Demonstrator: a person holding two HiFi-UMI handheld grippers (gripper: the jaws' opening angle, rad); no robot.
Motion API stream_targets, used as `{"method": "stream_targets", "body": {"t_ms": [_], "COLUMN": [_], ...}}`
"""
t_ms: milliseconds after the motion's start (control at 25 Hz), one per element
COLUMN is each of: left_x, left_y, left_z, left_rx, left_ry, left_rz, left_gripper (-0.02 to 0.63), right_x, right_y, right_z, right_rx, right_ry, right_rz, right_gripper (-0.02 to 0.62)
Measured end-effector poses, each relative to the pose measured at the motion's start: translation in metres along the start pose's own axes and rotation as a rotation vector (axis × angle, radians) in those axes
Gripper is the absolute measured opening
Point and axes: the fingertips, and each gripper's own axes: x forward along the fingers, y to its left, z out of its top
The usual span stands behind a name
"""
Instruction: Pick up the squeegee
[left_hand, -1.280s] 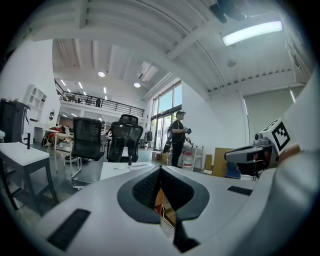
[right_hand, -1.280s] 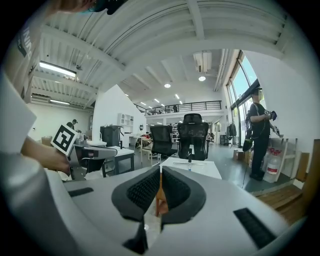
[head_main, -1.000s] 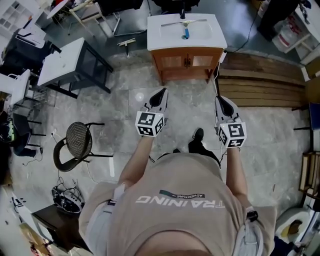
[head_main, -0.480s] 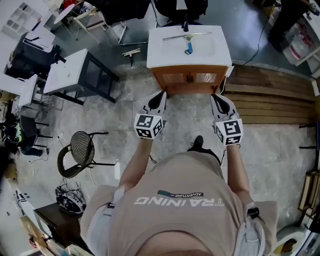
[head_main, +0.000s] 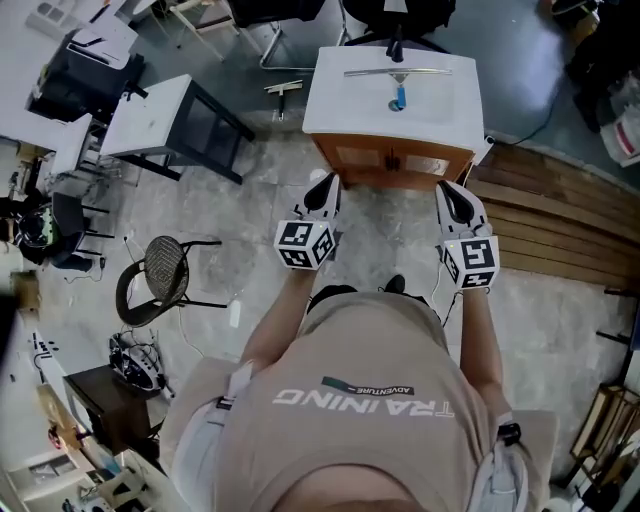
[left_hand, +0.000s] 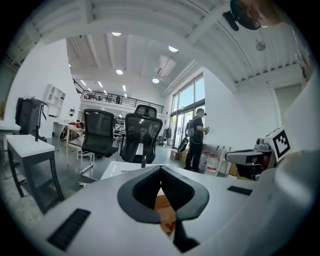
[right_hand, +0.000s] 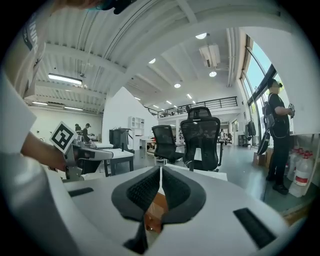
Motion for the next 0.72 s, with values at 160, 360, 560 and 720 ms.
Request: {"method": "stream_targets", "body": {"t_ms": [160,360,560,720], "left_x": [0.024,0.051,0.089,0.127], "left_y": [-0.008,-0.012,-0.001,0.002], "left_z": [0.0,0.009,0.006,0.01], "left_rx": [0.015,0.042,0.024,0.009], "left_ry": [0.004,0.005,0.015,0.021], "left_rz": [-0.007,-0.023,-0.063,-0.114], "left_gripper": [0.012,0.012,0.012,0.012], "right_x": [0.006,0.013,0.034,0.053], "right_y": [-0.015,-0.04,-0.051,-0.069], "right_z": [-0.016,-0.017,-0.02,-0.015], "right_rx": [0.026,0.039,0.041,0.042], "right_ry": [0.026,0.038,0.052,0.061], "right_rz": [-0.002,-0.029,-0.048,-0.083], "right_gripper": [0.037,0.037,0.037,0.037]}}
